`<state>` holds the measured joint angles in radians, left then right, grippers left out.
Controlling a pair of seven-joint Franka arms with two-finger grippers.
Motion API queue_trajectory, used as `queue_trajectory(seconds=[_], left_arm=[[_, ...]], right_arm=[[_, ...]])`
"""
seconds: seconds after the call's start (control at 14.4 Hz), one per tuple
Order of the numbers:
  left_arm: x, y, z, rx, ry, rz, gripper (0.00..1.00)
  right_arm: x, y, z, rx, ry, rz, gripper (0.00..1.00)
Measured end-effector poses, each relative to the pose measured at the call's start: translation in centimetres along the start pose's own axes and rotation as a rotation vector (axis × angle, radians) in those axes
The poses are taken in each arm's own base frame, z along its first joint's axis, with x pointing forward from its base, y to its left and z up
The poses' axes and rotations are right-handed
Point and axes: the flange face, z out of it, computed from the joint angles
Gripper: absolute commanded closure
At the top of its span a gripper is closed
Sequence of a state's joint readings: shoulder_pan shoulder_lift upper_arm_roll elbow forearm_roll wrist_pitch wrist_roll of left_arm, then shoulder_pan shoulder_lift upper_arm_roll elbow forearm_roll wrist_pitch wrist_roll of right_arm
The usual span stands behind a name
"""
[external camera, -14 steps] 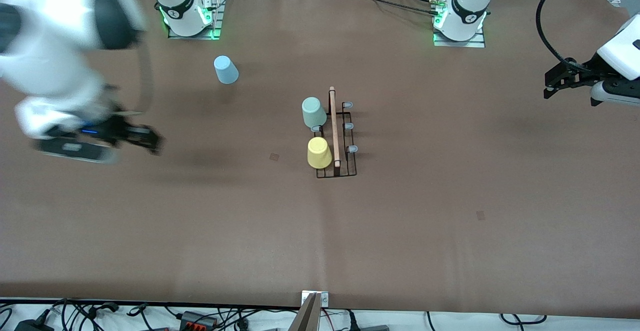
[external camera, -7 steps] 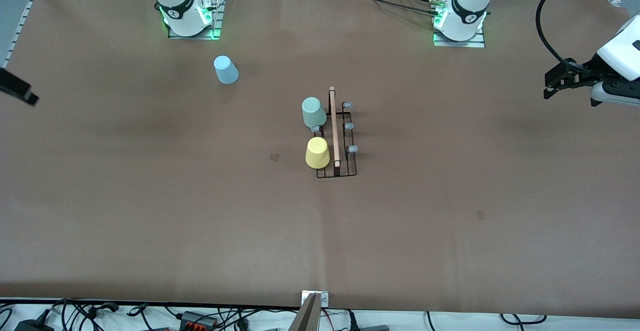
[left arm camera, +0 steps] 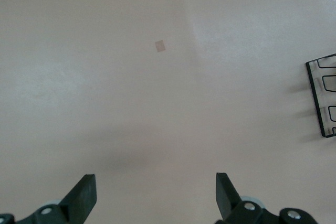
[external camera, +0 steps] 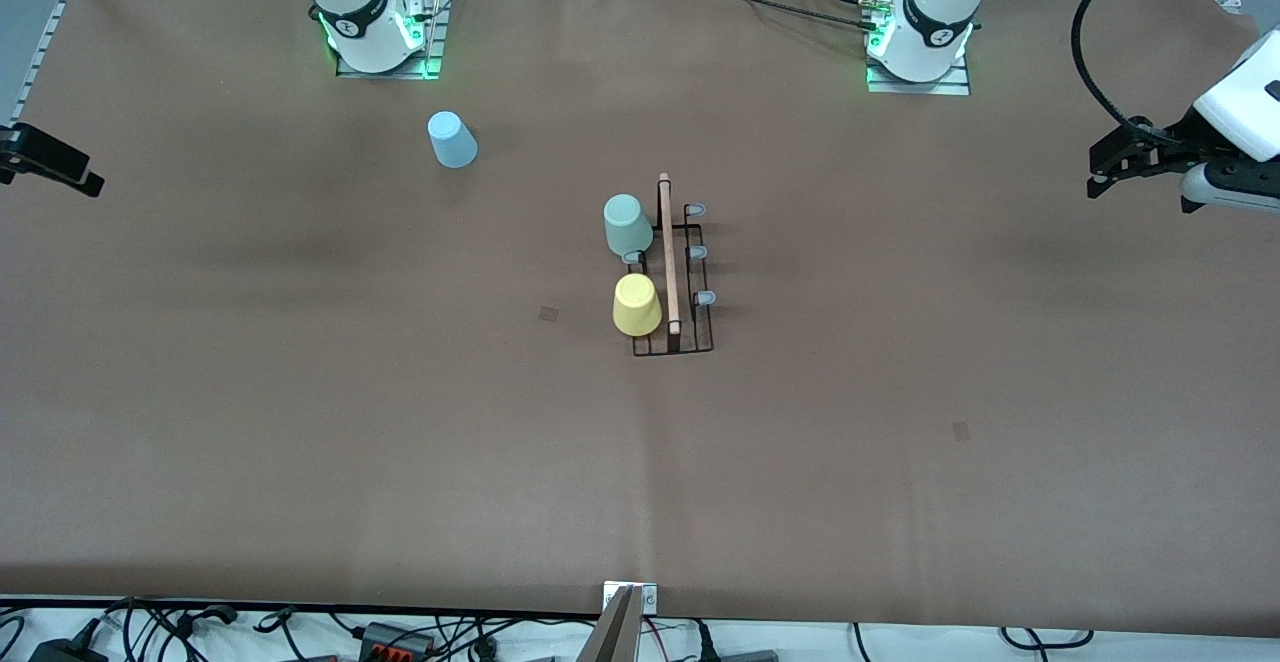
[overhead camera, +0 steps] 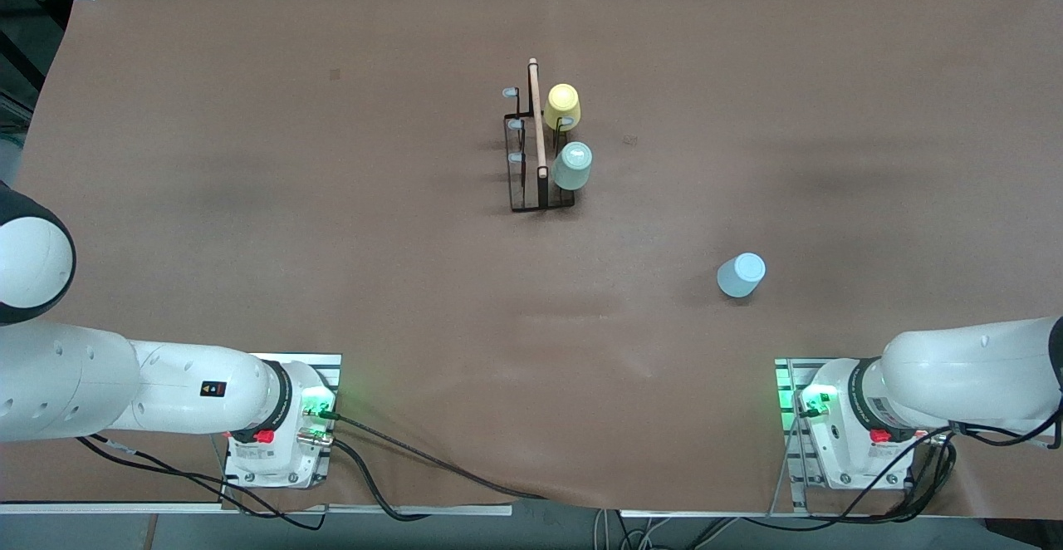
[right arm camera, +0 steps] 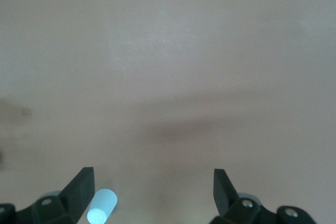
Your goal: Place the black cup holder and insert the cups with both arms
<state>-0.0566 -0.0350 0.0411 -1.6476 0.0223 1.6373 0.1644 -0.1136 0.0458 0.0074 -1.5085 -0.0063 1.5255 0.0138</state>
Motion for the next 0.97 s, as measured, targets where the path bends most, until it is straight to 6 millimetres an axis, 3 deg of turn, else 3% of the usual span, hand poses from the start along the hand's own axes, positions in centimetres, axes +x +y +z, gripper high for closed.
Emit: queue_trajectory(seconds=[0.49, 0.97], left_arm=[[0.0, 0.0, 0.0, 0.0, 0.0, 0.0, 0.0], [0.0, 0.0, 0.0, 0.0, 0.0, 0.0, 0.0]], right_arm=[[-0.3, 0.2, 0.1, -0.004, -0.023, -0.006, 0.0], [-0.1, -3.1, 0.1, -0.006, -0.001, -0.068, 0.0]])
